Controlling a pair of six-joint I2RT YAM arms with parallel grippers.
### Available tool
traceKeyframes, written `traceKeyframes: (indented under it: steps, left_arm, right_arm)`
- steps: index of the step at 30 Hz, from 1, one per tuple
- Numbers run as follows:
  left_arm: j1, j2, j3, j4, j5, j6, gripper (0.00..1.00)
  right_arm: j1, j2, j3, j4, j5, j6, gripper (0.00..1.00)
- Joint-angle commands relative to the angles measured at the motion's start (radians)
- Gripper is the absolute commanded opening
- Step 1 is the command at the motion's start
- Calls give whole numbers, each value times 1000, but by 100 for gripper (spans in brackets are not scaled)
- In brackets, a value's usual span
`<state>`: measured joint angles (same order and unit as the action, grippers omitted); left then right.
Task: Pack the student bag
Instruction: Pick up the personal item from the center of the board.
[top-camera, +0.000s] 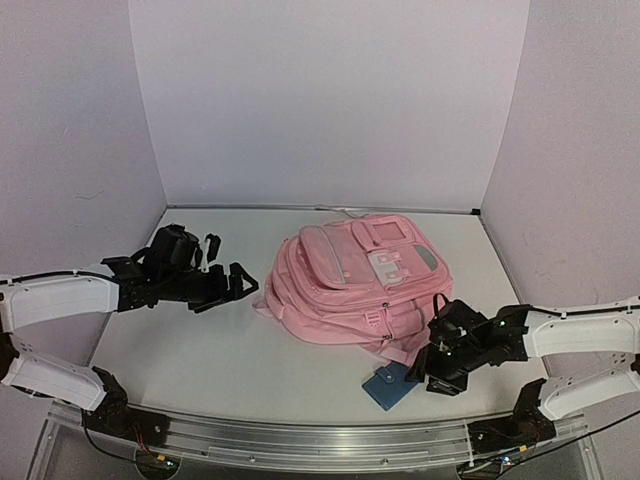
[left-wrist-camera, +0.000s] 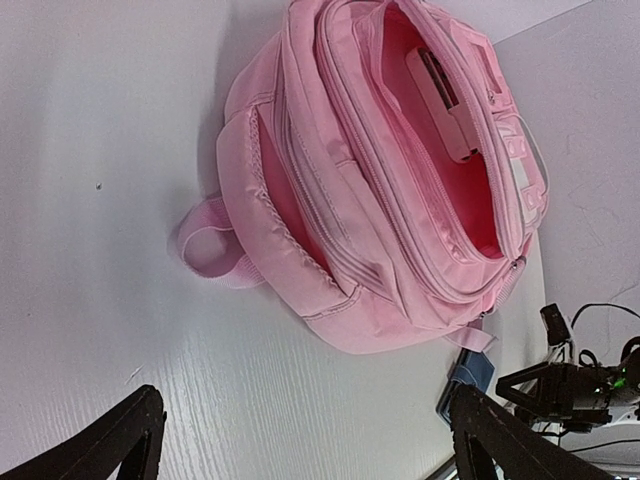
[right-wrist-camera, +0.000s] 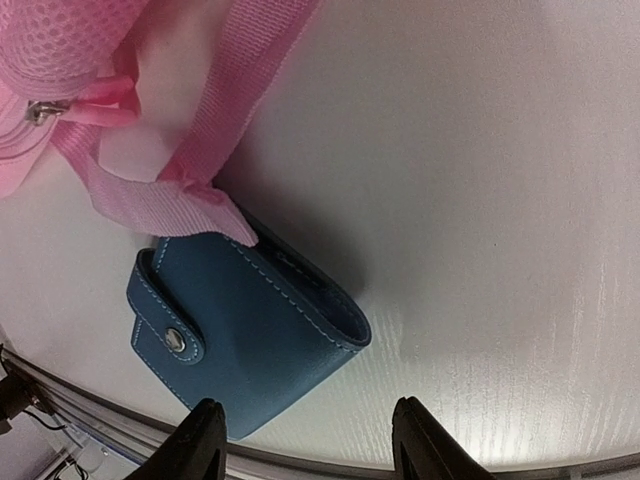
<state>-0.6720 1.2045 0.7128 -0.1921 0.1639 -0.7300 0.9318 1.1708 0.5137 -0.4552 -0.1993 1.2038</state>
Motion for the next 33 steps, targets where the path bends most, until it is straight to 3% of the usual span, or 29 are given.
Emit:
traceKeyframes:
  steps: [1, 20, 23, 29, 33]
  left_arm:
    - [8, 4, 27, 13, 15, 21, 100]
    - [8, -50, 17, -15, 2, 17, 100]
    - [8, -60, 17, -22, -1, 15, 100]
    - [8, -68, 20, -28, 13, 32, 100]
    - [8, -61, 33, -25, 80, 61, 100]
  right_arm:
    - [-3, 31, 17, 35, 19, 8, 54]
    - [-4, 139, -12, 181, 28, 22, 43]
    - [-3, 159, -10, 202, 32, 22, 34]
    - [-3, 139, 17, 238, 35, 7, 3]
    - [-4, 68, 55, 247, 0, -53, 0]
